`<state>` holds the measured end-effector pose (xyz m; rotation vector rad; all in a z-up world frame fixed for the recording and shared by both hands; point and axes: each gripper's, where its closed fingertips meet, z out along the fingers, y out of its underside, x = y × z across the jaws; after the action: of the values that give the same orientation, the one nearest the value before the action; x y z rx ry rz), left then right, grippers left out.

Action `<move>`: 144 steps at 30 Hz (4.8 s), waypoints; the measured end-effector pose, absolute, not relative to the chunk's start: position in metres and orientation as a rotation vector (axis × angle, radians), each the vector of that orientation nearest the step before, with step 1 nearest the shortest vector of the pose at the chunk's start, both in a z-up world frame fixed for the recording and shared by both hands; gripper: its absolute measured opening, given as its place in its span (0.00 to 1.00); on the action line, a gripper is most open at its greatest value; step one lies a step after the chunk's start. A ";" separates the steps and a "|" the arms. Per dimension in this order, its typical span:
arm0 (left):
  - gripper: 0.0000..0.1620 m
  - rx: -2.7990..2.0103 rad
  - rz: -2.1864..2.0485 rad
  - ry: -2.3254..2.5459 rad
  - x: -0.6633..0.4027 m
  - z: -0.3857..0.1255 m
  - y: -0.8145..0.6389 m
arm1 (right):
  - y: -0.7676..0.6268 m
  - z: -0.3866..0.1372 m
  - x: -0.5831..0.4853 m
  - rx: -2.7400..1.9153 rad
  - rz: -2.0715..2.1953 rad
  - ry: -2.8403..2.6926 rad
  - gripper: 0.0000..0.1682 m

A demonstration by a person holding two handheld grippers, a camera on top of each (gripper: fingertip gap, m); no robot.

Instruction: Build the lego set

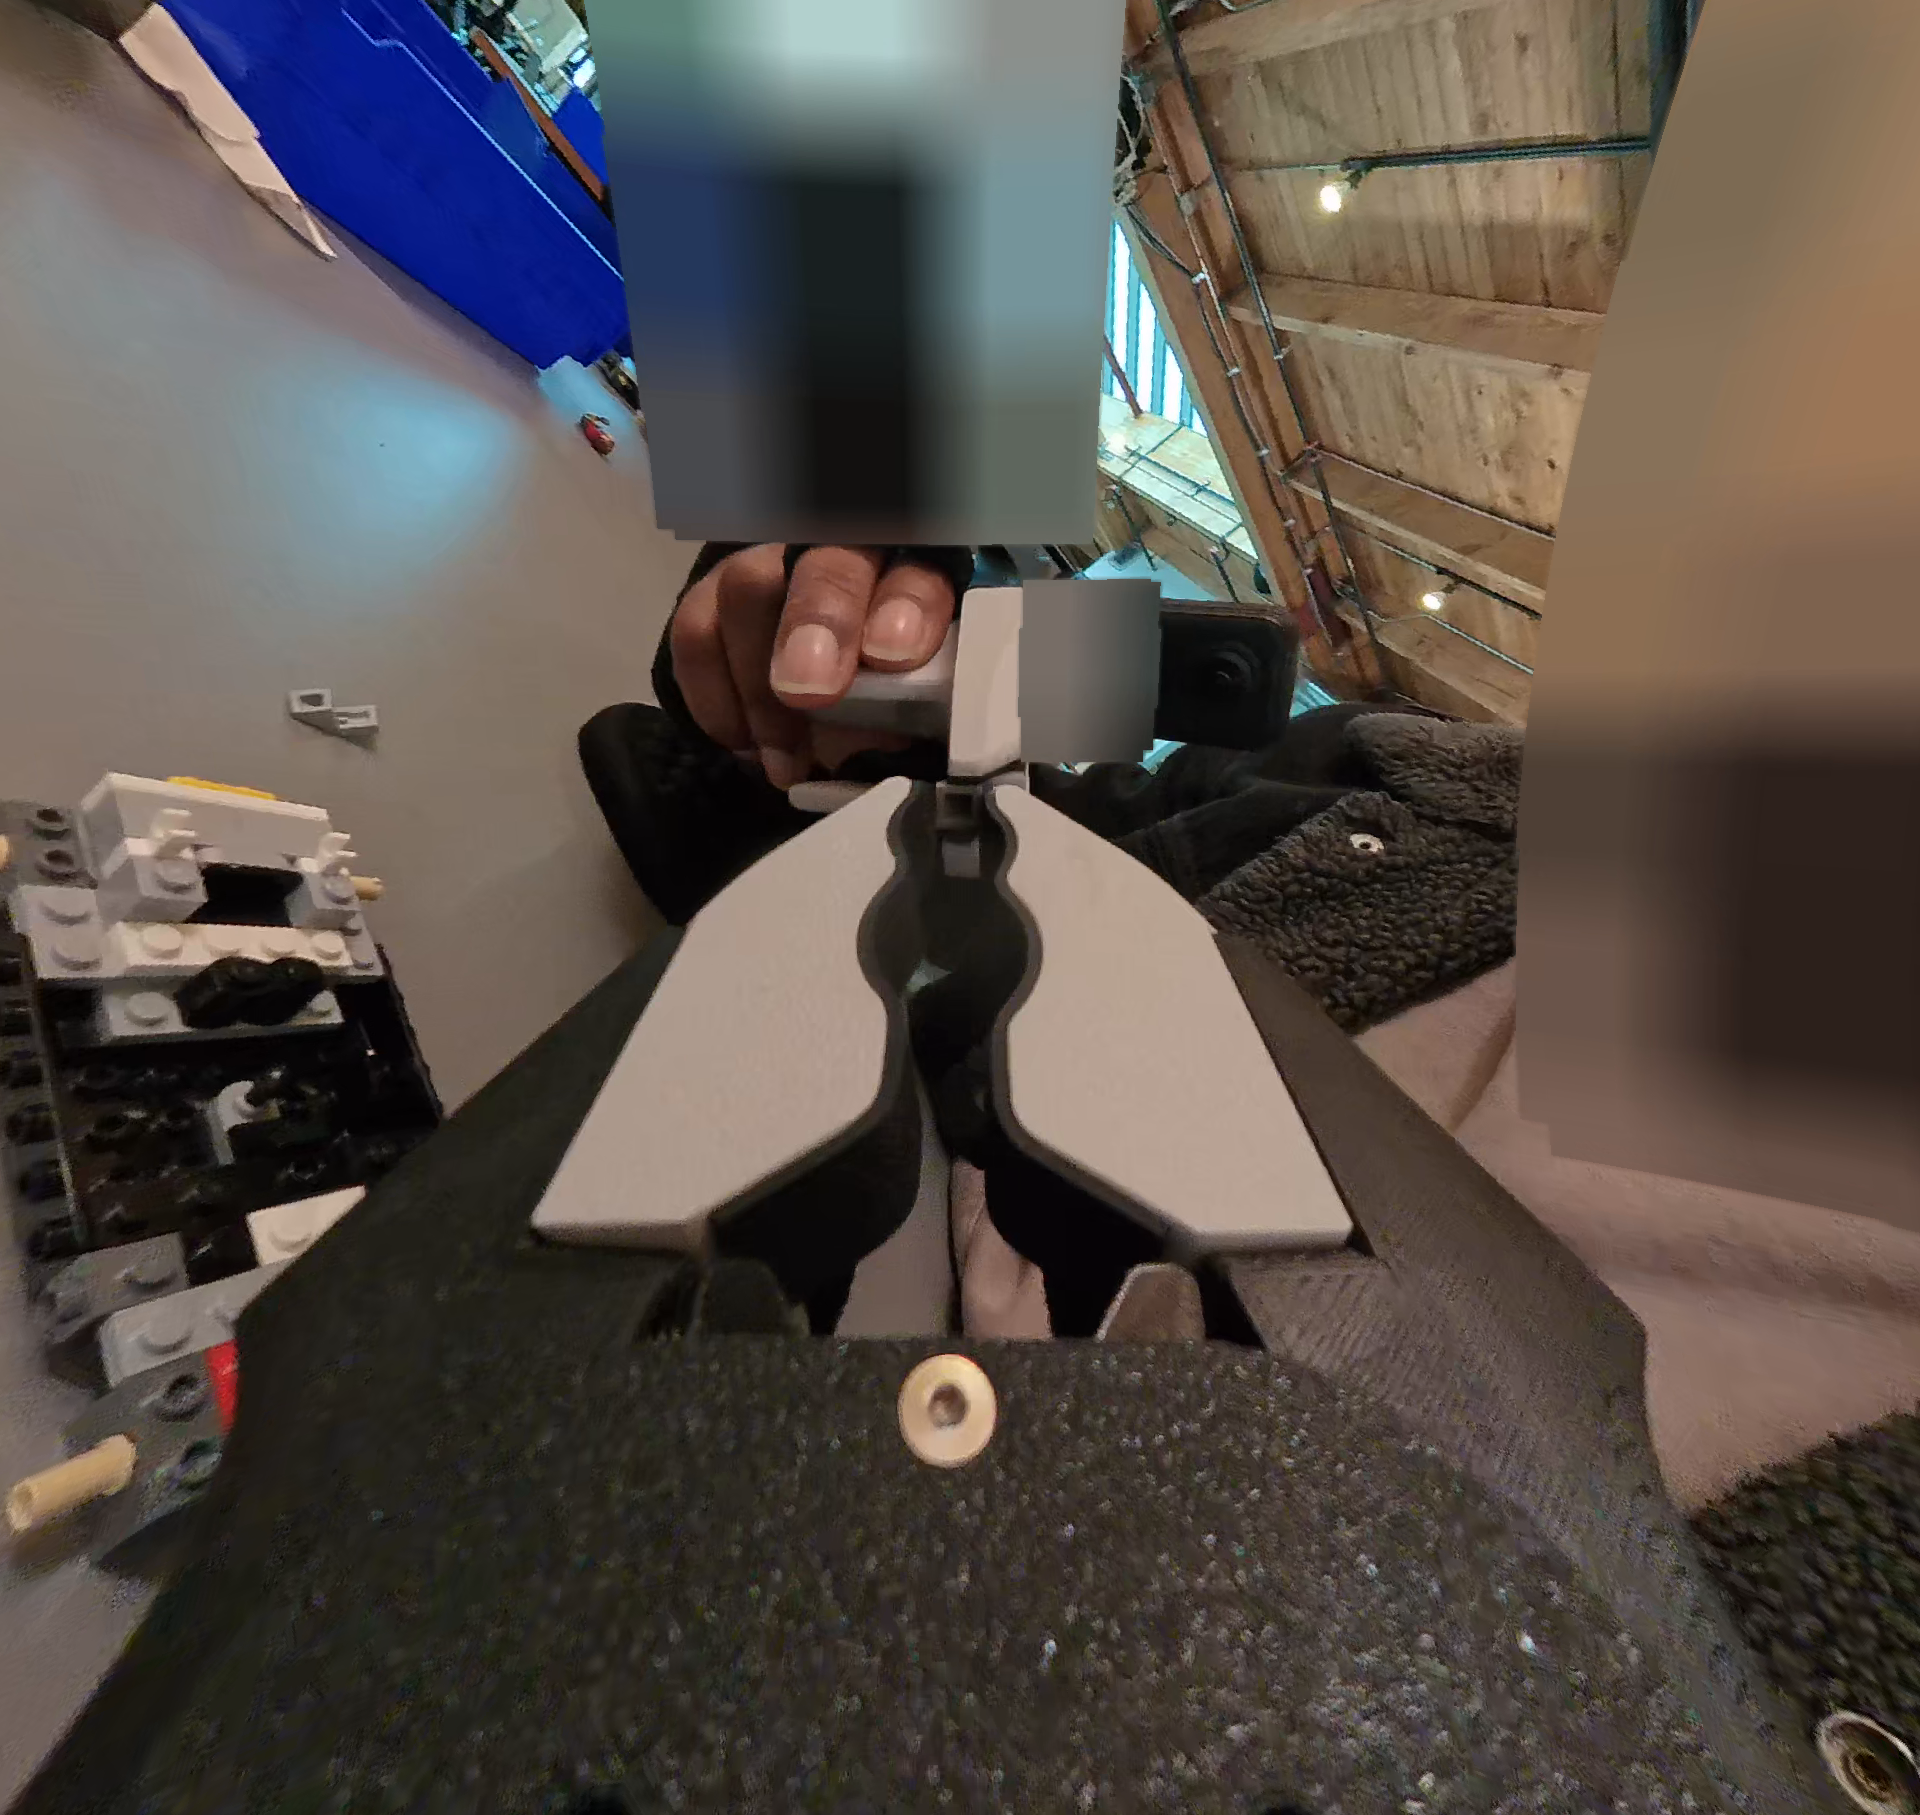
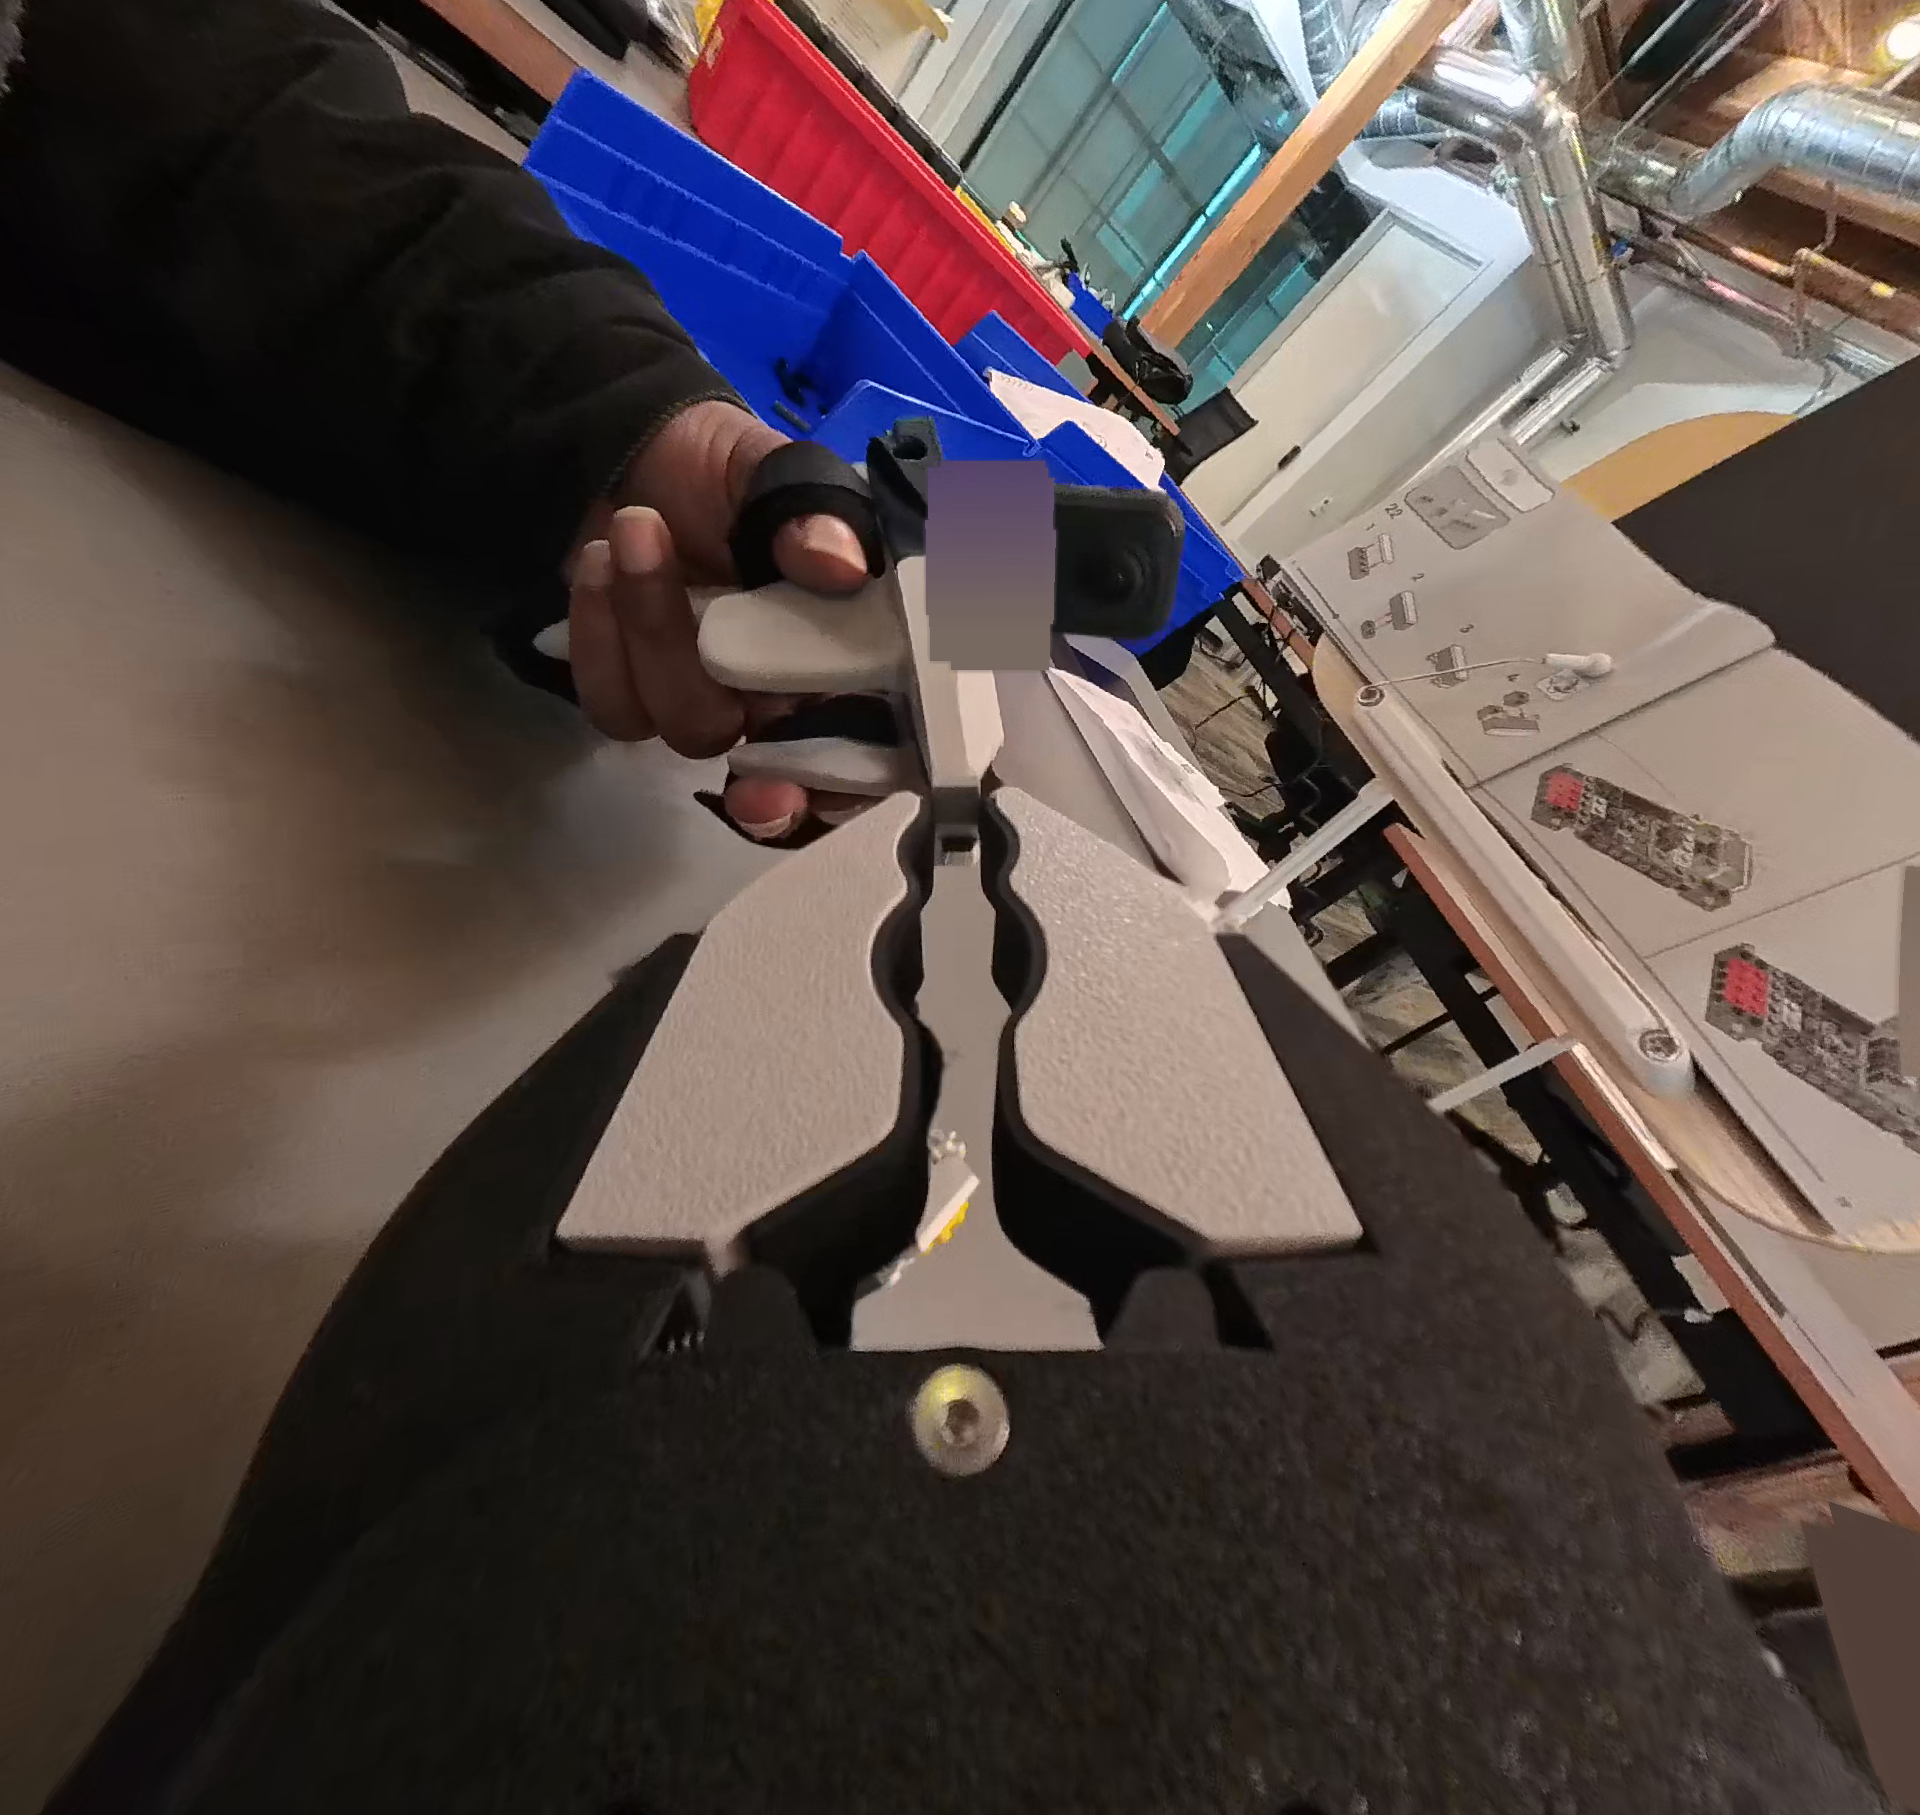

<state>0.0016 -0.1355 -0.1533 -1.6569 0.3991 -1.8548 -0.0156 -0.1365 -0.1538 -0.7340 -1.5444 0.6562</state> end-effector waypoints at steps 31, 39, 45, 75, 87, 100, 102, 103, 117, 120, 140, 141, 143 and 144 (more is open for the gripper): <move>0.11 -1.757 -1.746 0.311 -0.006 -0.165 -0.121 | -0.119 -0.169 -0.014 -0.842 0.604 -1.583 0.04; 0.15 -2.046 -0.707 0.801 -0.050 -0.234 -0.094 | -0.076 -0.165 0.012 -1.071 0.731 -1.468 0.04; 0.11 -2.129 -0.629 0.991 -0.041 -0.250 -0.098 | -0.056 -0.165 0.021 -1.161 0.705 -1.408 0.04; 0.12 -2.191 -0.408 1.243 -0.080 -0.273 -0.067 | -0.050 -0.178 0.019 -1.257 0.687 -1.402 0.04; 0.07 -1.980 -0.576 1.565 -0.079 -0.279 -0.067 | -0.053 -0.184 0.018 -1.258 0.718 -1.428 0.04; 0.05 -1.833 -0.672 1.669 -0.070 -0.279 -0.070 | -0.054 -0.196 0.016 -1.294 0.752 -1.468 0.04; 0.05 -1.896 -0.694 1.668 -0.070 -0.279 -0.077 | -0.055 -0.197 0.016 -1.297 0.755 -1.471 0.04; 0.05 -1.938 -0.680 1.670 -0.072 -0.279 -0.079 | -0.055 -0.197 0.016 -1.297 0.756 -1.472 0.04; 0.05 -2.366 0.240 2.280 -0.132 -0.277 -0.097 | -0.056 -0.199 0.016 -1.308 0.726 -1.487 0.04; 0.06 -2.351 0.292 2.316 -0.131 -0.278 -0.093 | -0.054 -0.199 0.017 -1.313 0.711 -1.485 0.04; 0.14 -2.259 -0.167 1.763 -0.136 -0.278 -0.090 | -0.054 -0.198 0.017 -1.324 0.722 -1.474 0.04; 0.13 -2.248 -0.203 1.721 -0.134 -0.279 -0.088 | -0.054 -0.198 0.017 -1.323 0.722 -1.474 0.04; 0.11 -2.231 -0.304 1.656 -0.128 -0.280 -0.090 | -0.054 -0.198 0.017 -1.321 0.722 -1.472 0.04; 0.11 -2.225 -0.333 1.632 -0.127 -0.280 -0.090 | -0.054 -0.197 0.017 -1.320 0.725 -1.470 0.04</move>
<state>-0.1275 -0.0902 -0.2802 -2.2248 1.6319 -0.3329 0.0173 -0.0536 -0.1974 -1.3201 -1.4699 0.7252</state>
